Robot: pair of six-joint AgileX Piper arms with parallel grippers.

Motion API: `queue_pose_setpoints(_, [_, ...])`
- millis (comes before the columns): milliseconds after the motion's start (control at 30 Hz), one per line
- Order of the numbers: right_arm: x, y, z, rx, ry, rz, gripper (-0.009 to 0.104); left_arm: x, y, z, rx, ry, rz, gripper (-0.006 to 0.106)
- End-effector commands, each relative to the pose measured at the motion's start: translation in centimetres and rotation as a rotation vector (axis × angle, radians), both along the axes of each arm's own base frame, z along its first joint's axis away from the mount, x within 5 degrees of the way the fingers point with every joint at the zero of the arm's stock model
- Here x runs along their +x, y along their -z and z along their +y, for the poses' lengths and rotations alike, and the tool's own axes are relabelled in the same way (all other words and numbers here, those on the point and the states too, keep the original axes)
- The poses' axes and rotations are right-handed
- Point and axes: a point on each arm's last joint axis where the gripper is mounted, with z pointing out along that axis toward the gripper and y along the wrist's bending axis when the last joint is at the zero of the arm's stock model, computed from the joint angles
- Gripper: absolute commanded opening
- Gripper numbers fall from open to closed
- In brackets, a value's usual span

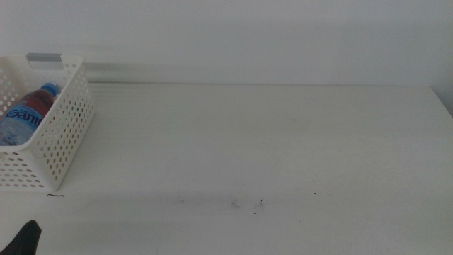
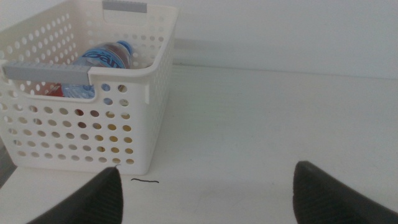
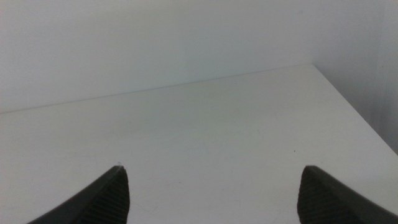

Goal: Use arms to grab the bottles and put them into the dustbin to the left of the table.

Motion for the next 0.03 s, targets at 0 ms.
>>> queue_pose_setpoints(0, [-0.01,-0.01,-0.06,-0.014,0.007,-0.012,0.090,0.00,-0.11,0.02,0.000,-0.002,-0.016,0.094])
